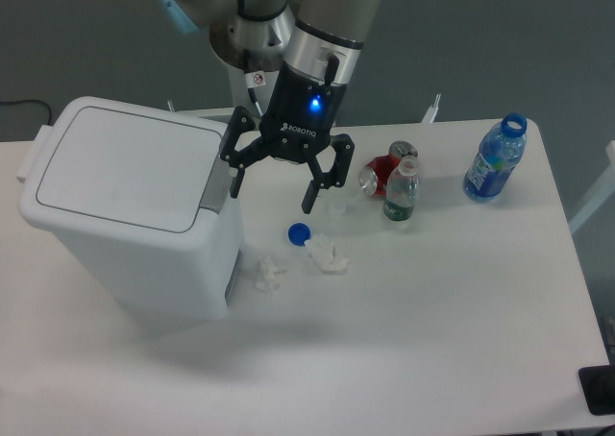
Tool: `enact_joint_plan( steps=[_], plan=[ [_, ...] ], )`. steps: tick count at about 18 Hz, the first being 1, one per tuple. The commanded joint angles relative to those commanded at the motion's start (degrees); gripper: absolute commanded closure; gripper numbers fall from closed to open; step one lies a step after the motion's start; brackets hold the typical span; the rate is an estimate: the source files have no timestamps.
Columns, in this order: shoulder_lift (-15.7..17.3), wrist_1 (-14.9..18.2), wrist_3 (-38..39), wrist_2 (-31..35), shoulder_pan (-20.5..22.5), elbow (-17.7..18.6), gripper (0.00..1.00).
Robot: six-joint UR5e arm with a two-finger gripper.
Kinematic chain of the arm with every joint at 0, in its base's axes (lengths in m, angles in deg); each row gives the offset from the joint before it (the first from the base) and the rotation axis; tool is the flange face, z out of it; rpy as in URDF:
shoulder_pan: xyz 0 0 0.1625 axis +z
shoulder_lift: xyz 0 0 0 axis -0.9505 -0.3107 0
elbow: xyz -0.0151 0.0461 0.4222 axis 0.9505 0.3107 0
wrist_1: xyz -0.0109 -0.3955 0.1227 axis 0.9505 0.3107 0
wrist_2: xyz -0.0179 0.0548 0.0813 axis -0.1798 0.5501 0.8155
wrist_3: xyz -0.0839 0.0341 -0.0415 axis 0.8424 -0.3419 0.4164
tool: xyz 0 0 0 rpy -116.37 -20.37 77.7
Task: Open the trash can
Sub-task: 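Move the open gripper toward the trash can lid's edge, then lower the gripper finger under the lid's edge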
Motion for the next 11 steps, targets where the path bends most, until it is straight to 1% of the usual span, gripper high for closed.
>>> enact_joint_plan(
  steps=[11],
  plan=[
    [0.2,0.0,-0.3,0.1,-0.2,0.5,0.00]
  ],
)
